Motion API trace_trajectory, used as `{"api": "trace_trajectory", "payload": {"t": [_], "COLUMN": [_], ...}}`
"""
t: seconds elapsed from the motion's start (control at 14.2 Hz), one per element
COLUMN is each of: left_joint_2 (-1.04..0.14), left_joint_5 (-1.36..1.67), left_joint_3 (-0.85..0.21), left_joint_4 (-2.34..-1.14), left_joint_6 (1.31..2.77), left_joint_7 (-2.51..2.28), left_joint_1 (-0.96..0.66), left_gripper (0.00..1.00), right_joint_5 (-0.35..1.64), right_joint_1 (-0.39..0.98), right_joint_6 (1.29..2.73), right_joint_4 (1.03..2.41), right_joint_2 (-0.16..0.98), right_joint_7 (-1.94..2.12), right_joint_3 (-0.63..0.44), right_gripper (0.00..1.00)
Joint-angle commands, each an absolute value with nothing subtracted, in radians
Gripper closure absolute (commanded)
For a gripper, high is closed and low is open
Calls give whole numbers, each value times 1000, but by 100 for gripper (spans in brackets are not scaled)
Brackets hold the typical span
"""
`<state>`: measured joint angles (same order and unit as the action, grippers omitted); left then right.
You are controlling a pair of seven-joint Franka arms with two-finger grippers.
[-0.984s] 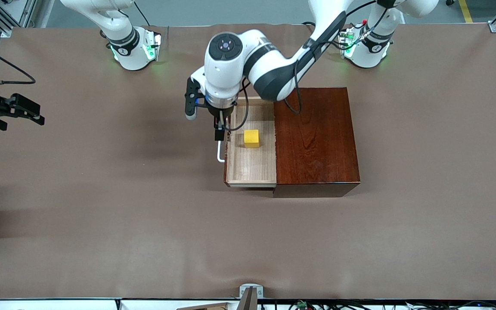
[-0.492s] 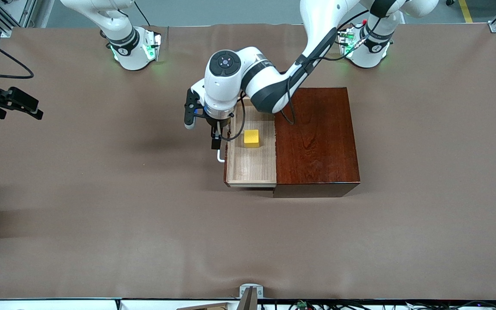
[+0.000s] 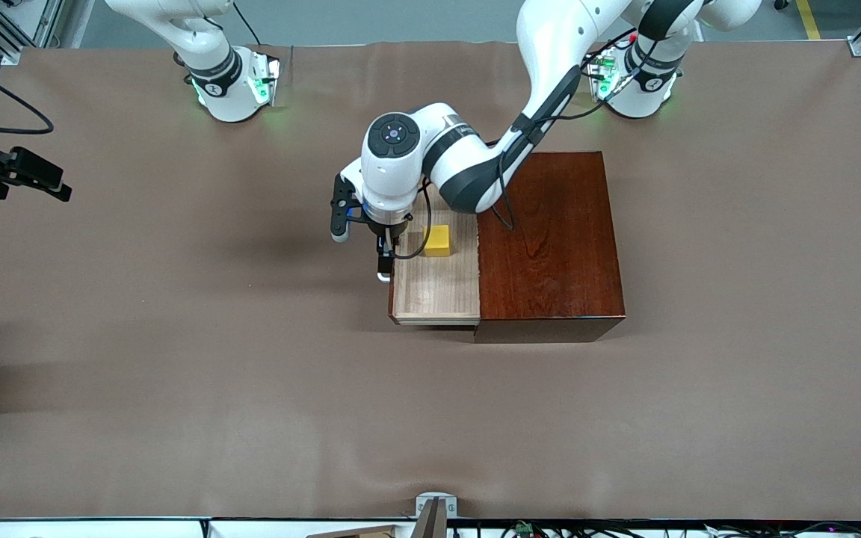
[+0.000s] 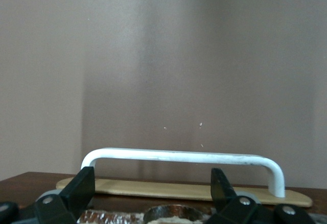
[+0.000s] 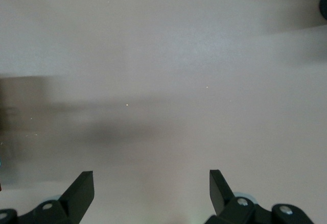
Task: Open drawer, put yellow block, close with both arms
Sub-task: 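Lower the left gripper to the drawer front beside the handle, then push the drawer shut into the box with the left gripper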
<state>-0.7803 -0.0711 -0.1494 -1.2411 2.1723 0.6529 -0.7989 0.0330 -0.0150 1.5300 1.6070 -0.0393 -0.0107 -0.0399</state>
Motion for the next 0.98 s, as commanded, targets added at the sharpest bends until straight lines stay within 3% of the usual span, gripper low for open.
{"api": "trace_trajectory", "payload": {"t": [0.0, 0.91], "left_joint_2": [-793, -740], "left_joint_5": [-104, -123], "left_joint_3": [-135, -103], "left_joint_4": [-1218, -1216], "left_joint_6": [2166, 1879], "left_joint_7": [669, 660], "left_joint_1": [-815, -805], "left_gripper": [0, 0], "right_joint_5": [46, 46], "right_joint_1": [-34, -31], "right_joint_6": [1506, 1497], "right_joint_4": [1612, 1615], "right_joint_2": [-60, -60], "right_joint_7": [-20, -17], "right_joint_3": [-25, -23], "right_gripper": [0, 0]}}
